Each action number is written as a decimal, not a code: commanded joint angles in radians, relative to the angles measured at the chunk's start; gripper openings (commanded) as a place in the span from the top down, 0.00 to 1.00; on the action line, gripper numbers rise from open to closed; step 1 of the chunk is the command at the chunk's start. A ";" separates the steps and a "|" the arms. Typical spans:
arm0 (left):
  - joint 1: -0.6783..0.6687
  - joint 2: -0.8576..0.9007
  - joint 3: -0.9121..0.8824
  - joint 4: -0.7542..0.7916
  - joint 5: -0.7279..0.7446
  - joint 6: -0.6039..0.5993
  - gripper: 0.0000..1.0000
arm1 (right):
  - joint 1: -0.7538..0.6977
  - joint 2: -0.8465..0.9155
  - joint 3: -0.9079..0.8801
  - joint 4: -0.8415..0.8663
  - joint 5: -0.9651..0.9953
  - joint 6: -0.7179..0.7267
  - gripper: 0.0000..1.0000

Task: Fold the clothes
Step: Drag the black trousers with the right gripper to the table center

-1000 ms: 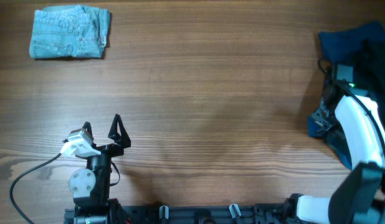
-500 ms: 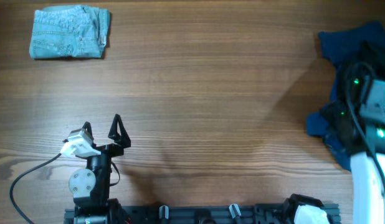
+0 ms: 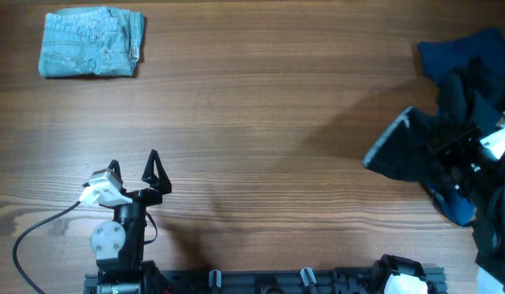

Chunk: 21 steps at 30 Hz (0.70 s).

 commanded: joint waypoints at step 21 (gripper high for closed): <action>0.006 -0.007 -0.005 -0.005 -0.009 0.019 0.00 | 0.761 0.530 0.024 0.445 0.184 0.275 0.96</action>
